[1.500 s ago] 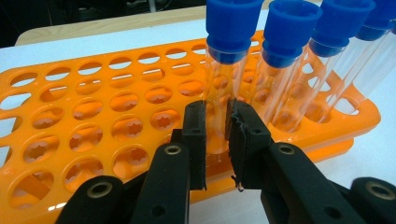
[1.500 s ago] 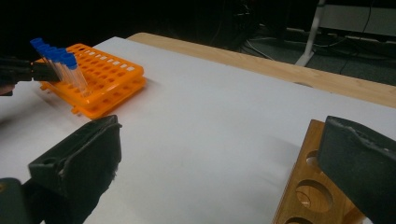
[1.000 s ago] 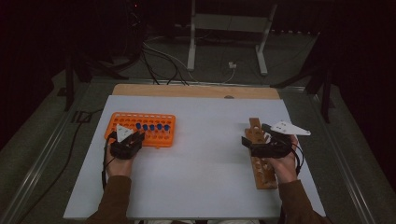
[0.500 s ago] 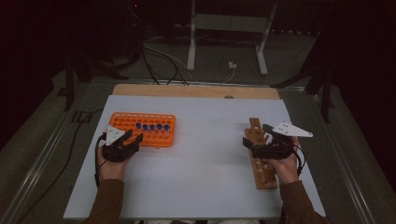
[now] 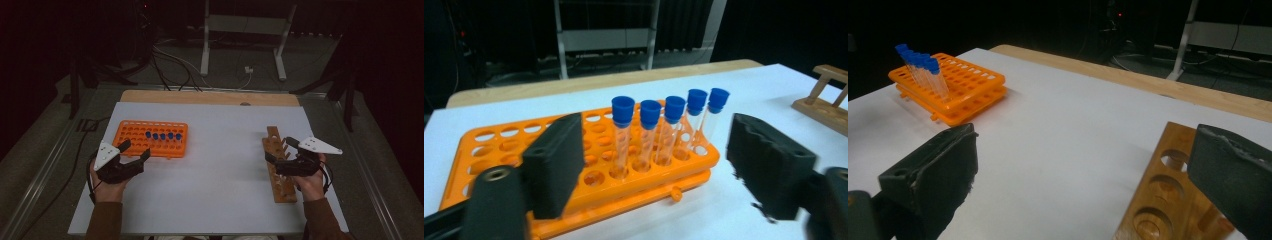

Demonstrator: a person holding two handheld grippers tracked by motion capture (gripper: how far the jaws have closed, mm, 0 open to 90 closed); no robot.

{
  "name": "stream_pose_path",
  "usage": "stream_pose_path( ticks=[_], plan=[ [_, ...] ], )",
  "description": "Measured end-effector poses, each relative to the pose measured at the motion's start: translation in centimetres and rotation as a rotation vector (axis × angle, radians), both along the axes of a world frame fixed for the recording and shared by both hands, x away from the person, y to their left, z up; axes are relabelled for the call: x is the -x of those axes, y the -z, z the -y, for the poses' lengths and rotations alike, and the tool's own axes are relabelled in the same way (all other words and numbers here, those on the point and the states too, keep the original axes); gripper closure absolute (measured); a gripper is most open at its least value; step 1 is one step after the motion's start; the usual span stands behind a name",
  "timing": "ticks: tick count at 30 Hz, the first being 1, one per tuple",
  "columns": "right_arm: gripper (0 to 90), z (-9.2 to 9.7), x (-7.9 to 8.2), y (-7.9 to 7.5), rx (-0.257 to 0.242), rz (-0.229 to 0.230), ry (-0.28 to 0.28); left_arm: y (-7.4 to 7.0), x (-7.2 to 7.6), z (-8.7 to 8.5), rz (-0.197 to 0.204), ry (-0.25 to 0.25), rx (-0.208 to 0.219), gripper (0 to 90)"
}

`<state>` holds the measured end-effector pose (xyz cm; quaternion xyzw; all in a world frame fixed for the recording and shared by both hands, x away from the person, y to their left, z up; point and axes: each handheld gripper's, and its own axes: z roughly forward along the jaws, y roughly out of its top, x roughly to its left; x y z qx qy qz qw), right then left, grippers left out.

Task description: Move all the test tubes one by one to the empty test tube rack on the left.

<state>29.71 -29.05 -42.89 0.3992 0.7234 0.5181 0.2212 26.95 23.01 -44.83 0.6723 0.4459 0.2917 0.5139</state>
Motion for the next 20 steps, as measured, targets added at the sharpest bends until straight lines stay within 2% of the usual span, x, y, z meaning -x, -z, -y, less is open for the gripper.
stream_pose_path(
  ticks=[2,7,13,20],
  plan=[
    [0.0,0.3,0.3,0.2,-0.007,0.005,0.003,-0.2,0.5,0.0,0.015,-0.001,0.006,15.7],
    [0.0,0.9,0.8,0.7,-0.017,0.021,0.006,-0.3,1.2,-0.2,0.023,-0.026,0.006,1.8],
    [0.0,1.6,1.2,0.9,-0.027,0.037,0.009,0.0,1.6,-0.9,0.026,-0.059,0.042,0.6],
    [0.0,1.9,1.3,1.1,-0.022,0.046,0.017,0.2,1.7,-1.0,0.021,-0.059,0.045,0.6]
  ],
)
